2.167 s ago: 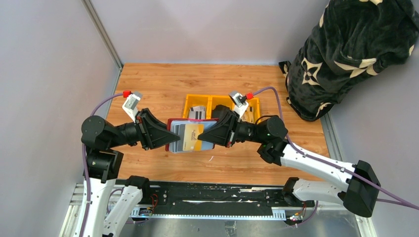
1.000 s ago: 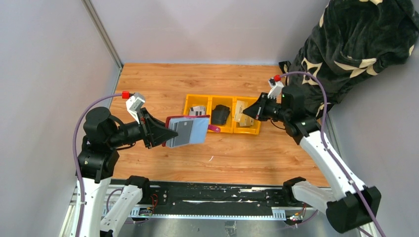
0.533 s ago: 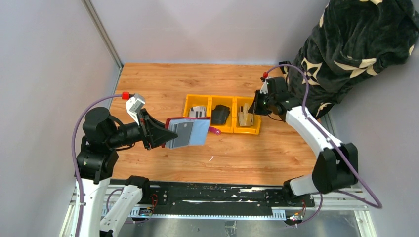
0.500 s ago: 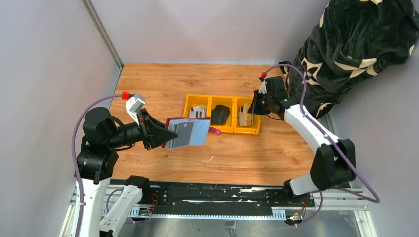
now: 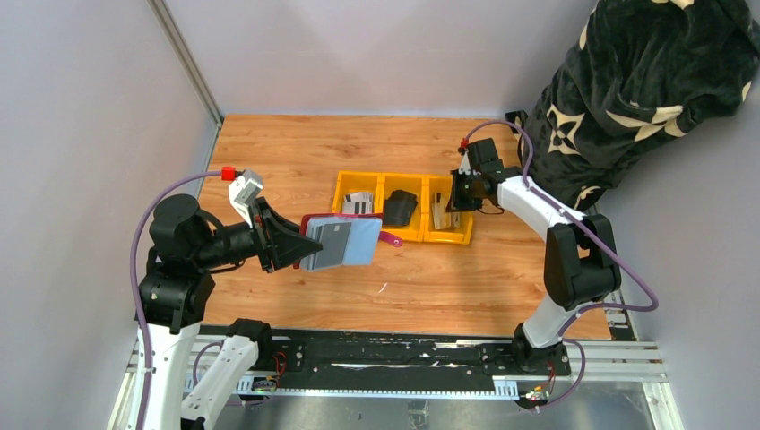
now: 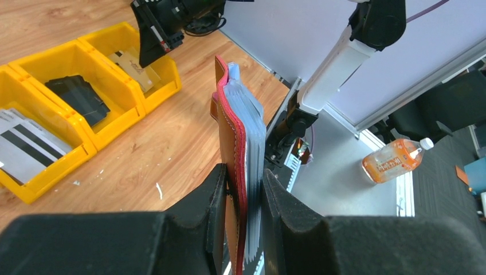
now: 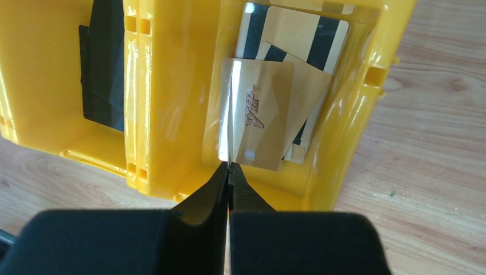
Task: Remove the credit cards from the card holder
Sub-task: Place the credit card in the storage box.
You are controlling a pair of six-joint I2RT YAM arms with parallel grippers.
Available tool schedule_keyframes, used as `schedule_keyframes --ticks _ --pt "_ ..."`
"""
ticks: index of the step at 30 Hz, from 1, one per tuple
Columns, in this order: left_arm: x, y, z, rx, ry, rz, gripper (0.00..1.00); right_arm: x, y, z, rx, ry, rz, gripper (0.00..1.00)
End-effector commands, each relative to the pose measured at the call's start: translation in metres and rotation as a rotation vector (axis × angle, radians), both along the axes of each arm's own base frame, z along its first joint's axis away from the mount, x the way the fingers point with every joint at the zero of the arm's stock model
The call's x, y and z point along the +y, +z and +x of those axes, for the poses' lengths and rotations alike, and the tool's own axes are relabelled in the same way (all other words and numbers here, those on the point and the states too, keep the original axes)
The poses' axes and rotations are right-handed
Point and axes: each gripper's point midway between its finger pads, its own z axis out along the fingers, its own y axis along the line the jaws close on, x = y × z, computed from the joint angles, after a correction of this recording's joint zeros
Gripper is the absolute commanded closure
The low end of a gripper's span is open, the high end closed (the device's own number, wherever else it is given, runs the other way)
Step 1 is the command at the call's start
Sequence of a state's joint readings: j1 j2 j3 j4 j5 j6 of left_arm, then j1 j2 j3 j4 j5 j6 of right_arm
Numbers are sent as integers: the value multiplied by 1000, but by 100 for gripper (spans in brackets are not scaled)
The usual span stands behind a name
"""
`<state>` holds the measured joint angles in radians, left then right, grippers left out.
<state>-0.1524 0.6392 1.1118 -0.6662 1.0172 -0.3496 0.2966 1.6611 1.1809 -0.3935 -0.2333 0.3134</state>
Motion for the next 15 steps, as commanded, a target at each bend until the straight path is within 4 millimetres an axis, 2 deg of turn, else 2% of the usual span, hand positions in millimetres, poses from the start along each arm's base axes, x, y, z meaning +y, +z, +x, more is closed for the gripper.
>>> schedule_keyframes --ticks 1,6,12,15 --pt "-2 14 -3 -60 -22 -21 100 -9 -3 3 -7 0 -66 100" --pt "-2 18 -4 -65 -25 -28 100 -11 -5 1 -19 1 -131 96" --pt "-2 20 -7 -69 -27 -28 100 -14 10 5 -78 -25 -152 92" --pt "-2 20 -8 -69 -28 -29 100 -16 15 6 -89 -33 -156 86"
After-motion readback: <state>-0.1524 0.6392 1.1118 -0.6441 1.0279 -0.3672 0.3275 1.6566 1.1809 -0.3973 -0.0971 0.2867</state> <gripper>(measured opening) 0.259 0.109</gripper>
